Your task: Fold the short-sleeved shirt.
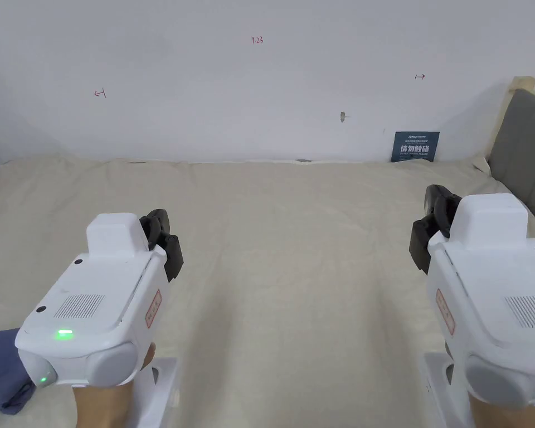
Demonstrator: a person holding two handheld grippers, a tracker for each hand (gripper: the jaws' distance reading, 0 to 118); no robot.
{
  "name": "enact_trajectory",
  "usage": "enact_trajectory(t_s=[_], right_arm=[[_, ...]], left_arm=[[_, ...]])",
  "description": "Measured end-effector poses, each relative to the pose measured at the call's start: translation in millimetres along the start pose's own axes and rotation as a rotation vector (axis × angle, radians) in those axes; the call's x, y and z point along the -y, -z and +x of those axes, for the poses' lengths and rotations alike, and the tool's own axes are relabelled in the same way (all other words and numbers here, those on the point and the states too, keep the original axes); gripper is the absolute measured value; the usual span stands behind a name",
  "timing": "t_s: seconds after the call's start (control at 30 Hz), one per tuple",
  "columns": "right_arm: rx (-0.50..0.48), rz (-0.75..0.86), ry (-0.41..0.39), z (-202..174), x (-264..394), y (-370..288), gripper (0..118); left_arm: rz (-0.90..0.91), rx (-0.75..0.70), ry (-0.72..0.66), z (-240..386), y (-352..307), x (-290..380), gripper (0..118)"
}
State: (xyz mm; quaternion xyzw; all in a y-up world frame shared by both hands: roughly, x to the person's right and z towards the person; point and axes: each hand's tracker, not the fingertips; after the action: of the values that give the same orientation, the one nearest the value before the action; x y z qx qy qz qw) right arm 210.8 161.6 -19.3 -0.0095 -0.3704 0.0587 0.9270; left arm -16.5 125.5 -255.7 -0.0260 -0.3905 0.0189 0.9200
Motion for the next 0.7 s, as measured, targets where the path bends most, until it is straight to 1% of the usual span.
enact_trajectory(t_s=[0.7], right_arm=[[-0.002, 0.009, 0.001, -1.1, -2.8, -0.5, 2]], left_arm=[[0.005, 0.003, 0.001, -2.2, -1.2, -4.3, 0]])
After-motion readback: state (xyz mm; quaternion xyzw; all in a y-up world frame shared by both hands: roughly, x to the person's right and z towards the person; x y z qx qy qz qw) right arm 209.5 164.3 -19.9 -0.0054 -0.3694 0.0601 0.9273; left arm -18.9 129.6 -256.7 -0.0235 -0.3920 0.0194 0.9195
